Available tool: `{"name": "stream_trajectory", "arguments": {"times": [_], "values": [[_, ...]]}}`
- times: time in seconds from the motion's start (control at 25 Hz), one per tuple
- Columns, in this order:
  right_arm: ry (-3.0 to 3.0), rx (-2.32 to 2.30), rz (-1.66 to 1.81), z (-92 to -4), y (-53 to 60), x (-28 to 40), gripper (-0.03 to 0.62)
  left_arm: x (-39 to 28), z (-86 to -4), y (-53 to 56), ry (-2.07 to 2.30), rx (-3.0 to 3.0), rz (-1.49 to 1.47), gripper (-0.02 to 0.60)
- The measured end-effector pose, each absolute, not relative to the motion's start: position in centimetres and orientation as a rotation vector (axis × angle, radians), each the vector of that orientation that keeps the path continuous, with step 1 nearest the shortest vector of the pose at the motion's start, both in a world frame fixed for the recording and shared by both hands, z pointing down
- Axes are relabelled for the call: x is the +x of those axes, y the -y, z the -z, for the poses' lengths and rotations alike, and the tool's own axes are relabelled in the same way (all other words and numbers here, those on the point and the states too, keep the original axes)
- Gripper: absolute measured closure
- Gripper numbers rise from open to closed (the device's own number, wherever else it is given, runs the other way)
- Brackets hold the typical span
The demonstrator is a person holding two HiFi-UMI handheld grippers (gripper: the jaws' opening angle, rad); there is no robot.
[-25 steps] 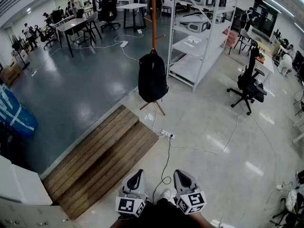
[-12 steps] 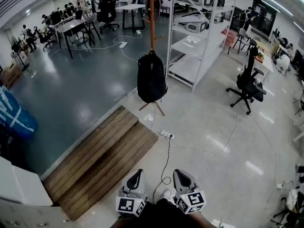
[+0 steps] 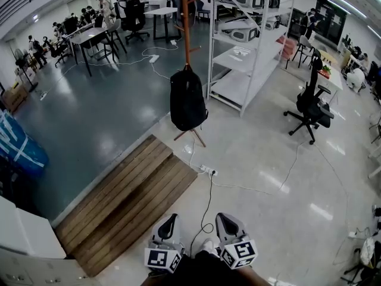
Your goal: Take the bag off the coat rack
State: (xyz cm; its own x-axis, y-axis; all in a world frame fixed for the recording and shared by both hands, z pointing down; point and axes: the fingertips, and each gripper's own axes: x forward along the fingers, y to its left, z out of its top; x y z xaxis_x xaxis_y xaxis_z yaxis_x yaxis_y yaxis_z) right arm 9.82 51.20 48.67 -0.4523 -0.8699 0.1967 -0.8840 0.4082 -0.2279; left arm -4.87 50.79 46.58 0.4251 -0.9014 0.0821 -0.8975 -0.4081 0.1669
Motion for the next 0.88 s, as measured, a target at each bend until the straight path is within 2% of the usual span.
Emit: {"name": "stream_trajectory", "arguments": {"times": [0.88], "values": [[2.660, 1.541, -0.489, -49.9, -49.3, 14.5, 0.582, 0.3, -47.7, -49.4, 1.659, 2.447, -0.012, 0.563]]}}
